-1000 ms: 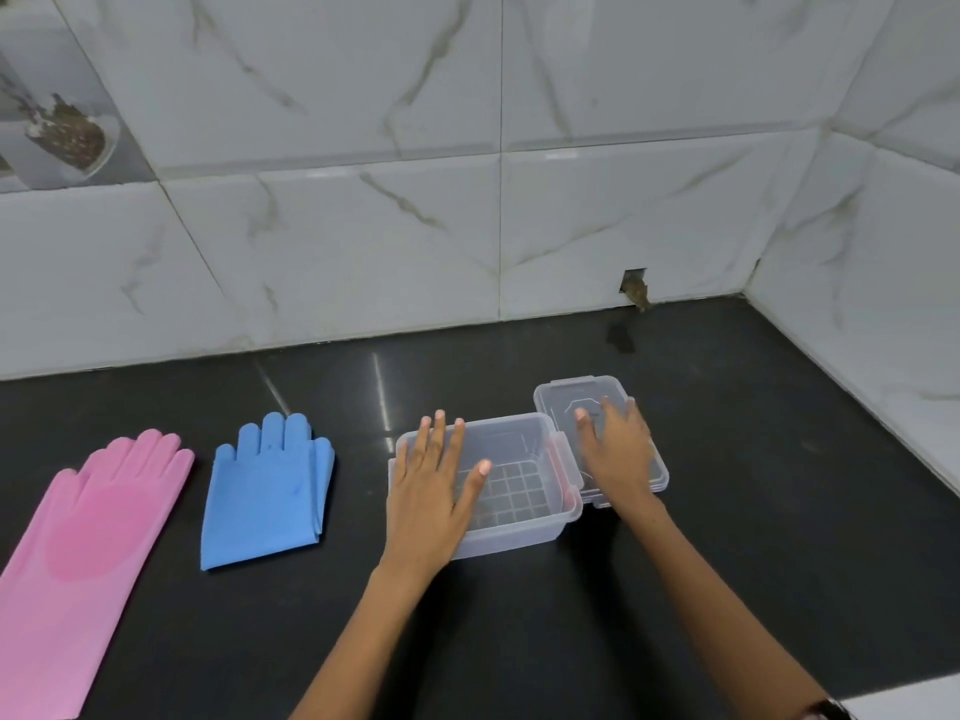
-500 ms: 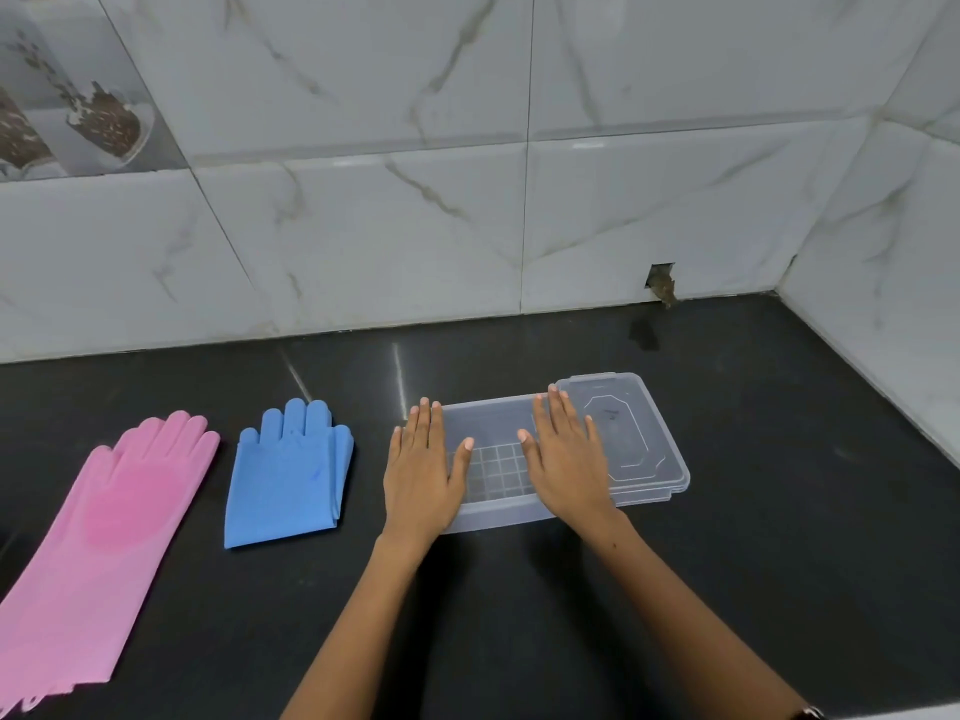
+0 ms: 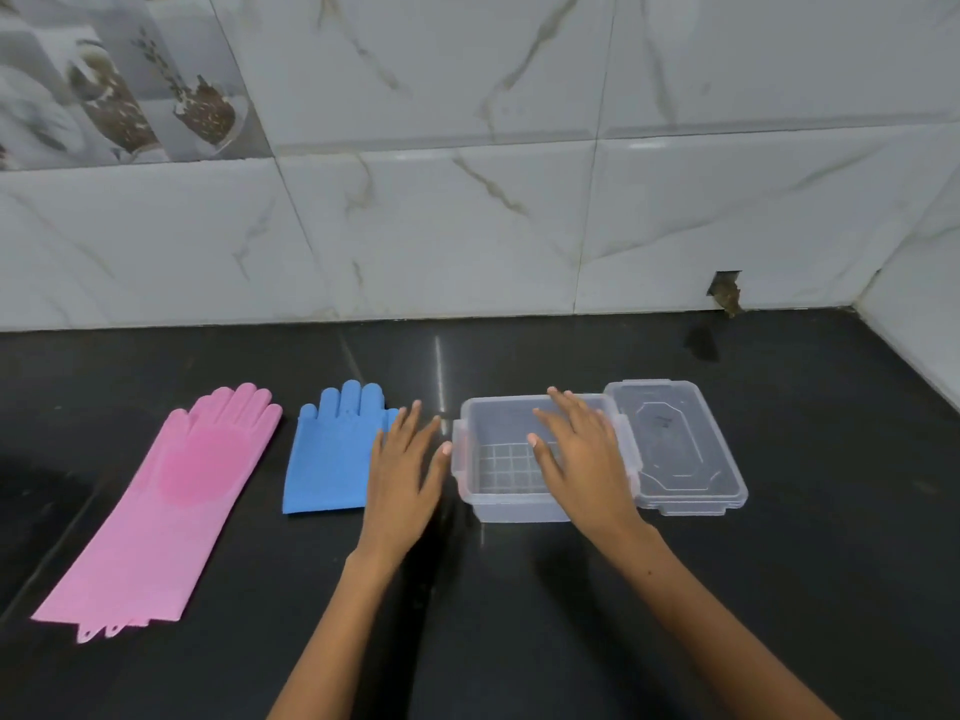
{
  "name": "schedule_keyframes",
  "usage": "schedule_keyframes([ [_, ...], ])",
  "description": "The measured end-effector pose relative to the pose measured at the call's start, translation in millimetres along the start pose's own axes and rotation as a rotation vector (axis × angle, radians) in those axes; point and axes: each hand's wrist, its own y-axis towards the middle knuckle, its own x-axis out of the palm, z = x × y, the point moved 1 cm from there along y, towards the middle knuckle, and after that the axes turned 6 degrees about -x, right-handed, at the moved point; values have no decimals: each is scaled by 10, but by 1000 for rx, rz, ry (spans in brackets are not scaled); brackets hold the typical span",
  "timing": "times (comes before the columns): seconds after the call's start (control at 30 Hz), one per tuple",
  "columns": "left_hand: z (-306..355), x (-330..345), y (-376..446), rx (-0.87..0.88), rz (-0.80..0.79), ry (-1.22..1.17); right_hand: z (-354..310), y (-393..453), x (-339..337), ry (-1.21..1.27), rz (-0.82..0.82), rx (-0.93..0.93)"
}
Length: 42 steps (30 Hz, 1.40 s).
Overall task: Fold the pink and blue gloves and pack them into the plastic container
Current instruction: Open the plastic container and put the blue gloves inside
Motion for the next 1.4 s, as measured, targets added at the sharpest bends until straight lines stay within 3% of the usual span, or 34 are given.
schedule_keyframes([
  [0.13, -647, -400, -113, -68, 39, 170, -598, 3, 220, 73, 22, -266],
  [0.3, -1240, -703, -148, -101, -189, 295, -1166, 86, 691, 97, -94, -363],
  [0.6, -1402, -771, 127, 109, -280, 295, -1334, -21, 1105, 46, -172, -158],
  [0.77, -1113, -681, 16, 52, -273, 344, -1235, -160, 1094, 21, -171, 19],
  [1.03, -584, -391, -17, -288, -329, -226, -1148, -376, 1091, 86, -155, 320],
  [1.1, -774, -530, 87, -296, -241, -203, -1183, -368, 1124, 75, -173, 342],
  [1.2, -1219, -852, 300, -271, -121, 18, -1267, -335, 1182, 58, -196, 403],
  [1.27, -1469, -997, 427, -280, -219, 40, -1339, -310, 1222, 61, -209, 438],
  [1.4, -1600, -1043, 460, -368, -573, -460, -1410, -246, 1291, -27, -273, 432],
])
